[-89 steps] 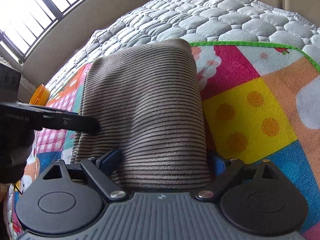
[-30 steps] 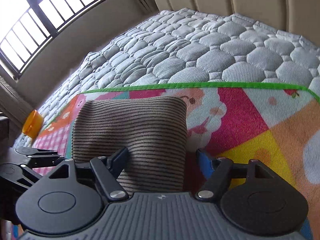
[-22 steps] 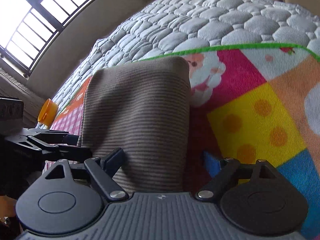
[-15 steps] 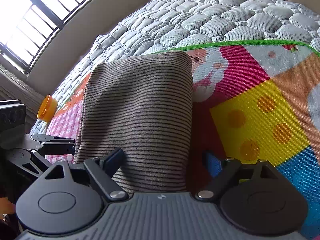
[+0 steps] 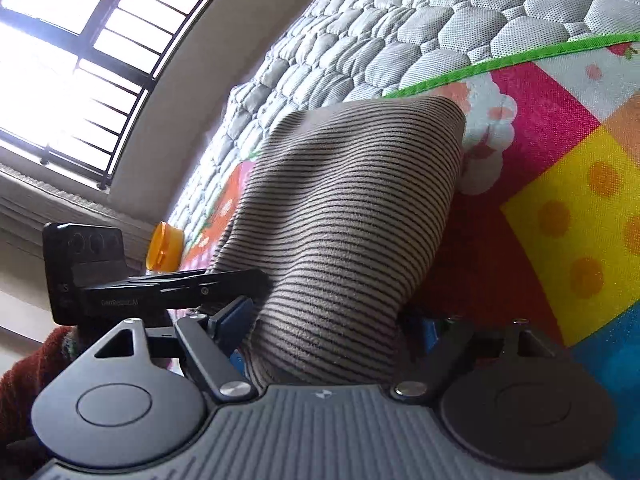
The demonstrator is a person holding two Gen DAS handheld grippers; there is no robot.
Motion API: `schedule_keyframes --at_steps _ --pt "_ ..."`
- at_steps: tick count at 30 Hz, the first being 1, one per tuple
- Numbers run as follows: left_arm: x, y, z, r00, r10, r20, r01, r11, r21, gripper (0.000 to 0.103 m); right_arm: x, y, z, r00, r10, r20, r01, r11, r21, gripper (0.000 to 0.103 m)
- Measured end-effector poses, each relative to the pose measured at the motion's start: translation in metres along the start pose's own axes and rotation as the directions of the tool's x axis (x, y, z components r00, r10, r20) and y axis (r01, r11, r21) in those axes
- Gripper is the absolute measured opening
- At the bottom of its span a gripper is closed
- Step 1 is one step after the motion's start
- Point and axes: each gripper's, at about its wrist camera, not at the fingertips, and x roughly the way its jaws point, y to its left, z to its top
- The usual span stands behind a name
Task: Fold clothes
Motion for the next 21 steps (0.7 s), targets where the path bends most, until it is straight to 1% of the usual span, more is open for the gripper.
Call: schedule_keyframes --at_steps 1,2,3,7,10,11,12,14,15,17,18,19,21 --pt "0.005 0.000 -0.006 0.999 0.020 -0.029 -0.020 1.000 0.014 0.061 0.004 -0.002 -0.004 0.999 -0.036 -0.021 0.036 0.999 -0.012 0.080" --pt "0.009 0.001 -0.012 0.997 0.041 -0.058 -0.039 0.999 0.028 0.061 0.008 -0.004 -0.009 0.996 -0.080 -0.043 0.078 0.996 -0.031 0.077" --pt "0.005 -0.001 -0.009 0.998 0.038 -0.040 -0.036 0.999 0.039 0.061 0.010 -0.005 -0.012 0.994 -0.101 -0.050 0.099 0.994 -0.046 0.076" --pt "-0.012 -0.007 0.000 0.999 0.023 0.033 -0.026 0.996 0.082 0.062 0.009 -0.005 -0.017 0.991 -0.126 -0.045 0.122 0.989 -0.080 0.076" --pt "-0.025 -0.011 0.007 0.996 0.010 0.087 -0.020 0.993 0.114 0.068 0.010 0.005 -0.015 0.986 -0.162 -0.029 0.156 0.976 -0.151 0.076" --pt "-0.025 -0.014 0.014 0.995 0.001 0.102 -0.011 0.995 0.099 0.070 0.012 0.009 -0.015 0.985 -0.171 -0.027 0.164 0.971 -0.174 0.076" --pt "-0.025 -0.016 0.021 0.993 -0.007 0.118 -0.003 0.996 0.084 0.074 0.013 0.011 -0.016 0.984 -0.176 -0.026 0.168 0.968 -0.188 0.076" --pt "-0.009 -0.024 0.027 0.994 0.028 0.103 -0.038 0.995 0.097 0.075 0.014 0.011 -0.017 0.983 -0.180 -0.026 0.171 0.965 -0.196 0.076" --pt "-0.001 -0.028 0.030 0.994 0.045 0.096 -0.055 0.993 0.104 0.072 0.014 0.010 -0.016 0.984 -0.178 -0.025 0.170 0.966 -0.195 0.077" --pt "0.009 -0.039 0.023 0.990 0.101 0.101 -0.117 0.979 0.166 0.054 0.011 0.007 -0.017 0.984 -0.177 -0.019 0.170 0.966 -0.195 0.079" --pt "0.009 -0.046 0.019 0.988 0.111 0.108 -0.132 0.970 0.202 0.042 0.010 0.006 -0.018 0.984 -0.178 -0.015 0.172 0.965 -0.197 0.080" --pt "0.007 -0.054 0.015 0.984 0.137 0.115 -0.162 0.955 0.250 0.029 0.009 0.006 -0.019 0.984 -0.178 -0.012 0.172 0.964 -0.203 0.080" --pt "0.001 -0.054 0.008 0.979 0.183 0.095 -0.201 0.947 0.250 0.021 0.008 0.005 -0.022 0.985 -0.171 -0.010 0.165 0.963 -0.214 0.082"
